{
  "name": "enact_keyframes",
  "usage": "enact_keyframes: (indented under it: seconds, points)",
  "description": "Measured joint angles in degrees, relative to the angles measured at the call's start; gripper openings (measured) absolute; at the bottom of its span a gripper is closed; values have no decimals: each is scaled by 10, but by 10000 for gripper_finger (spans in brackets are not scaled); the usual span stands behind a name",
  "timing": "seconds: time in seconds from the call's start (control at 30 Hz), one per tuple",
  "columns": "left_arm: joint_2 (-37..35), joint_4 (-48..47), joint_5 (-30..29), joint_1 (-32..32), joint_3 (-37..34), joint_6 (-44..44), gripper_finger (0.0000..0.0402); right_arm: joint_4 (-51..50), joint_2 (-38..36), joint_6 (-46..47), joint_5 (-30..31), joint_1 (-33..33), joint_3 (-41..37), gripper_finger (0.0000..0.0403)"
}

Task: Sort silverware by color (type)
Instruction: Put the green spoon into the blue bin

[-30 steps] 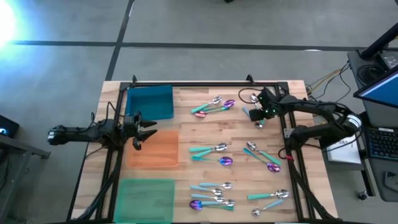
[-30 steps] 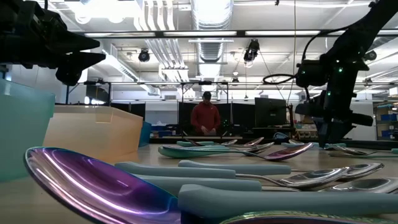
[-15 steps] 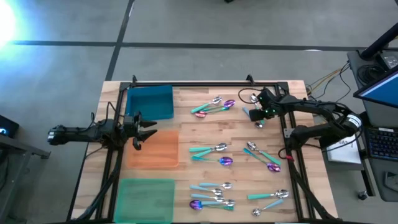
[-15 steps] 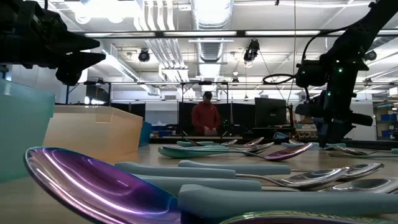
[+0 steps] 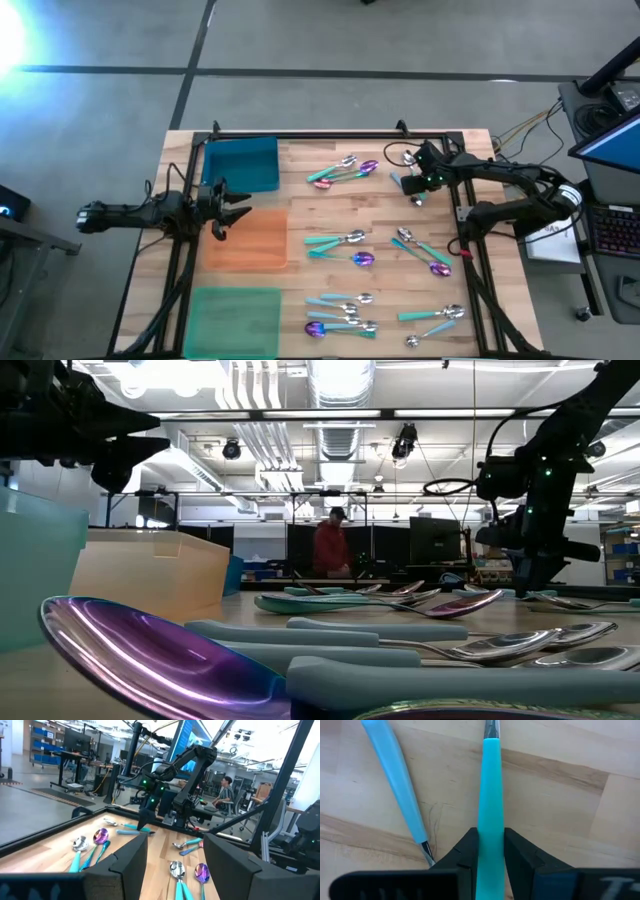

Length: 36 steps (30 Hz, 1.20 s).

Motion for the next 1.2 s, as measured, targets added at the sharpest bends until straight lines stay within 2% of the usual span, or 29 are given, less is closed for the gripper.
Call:
enact_keyframes:
  seconds: [0.23, 0.33, 0.43, 0.6, 0.73, 0.87, 1.03, 1.2]
  points:
    - [0, 62, -11, 0, 0, 0, 178, 4, 0, -1, 0, 0, 0, 59]
    - [0, 82, -17, 0, 0, -52, 178, 5, 0, -1, 0, 0, 5, 59]
    - [0, 90, -48, 0, 0, -83, 178, 7, 0, -2, 0, 0, 20, 58]
    - [9, 93, -103, 0, 0, -52, 178, 50, -7, -29, 0, 11, 65, 55]
    - [33, 114, -116, 1, 0, -62, 178, 94, -6, -36, 0, 37, 100, 55]
    - [84, 171, -116, 1, 0, -68, 178, 158, -6, -47, -3, 80, 131, 55]
    - [179, 266, -122, 2, 1, -53, 178, 252, -7, -65, -7, 149, 161, 55]
    - [296, 270, -179, 3, 44, -42, 178, 332, -4, -66, -7, 217, 169, 55]
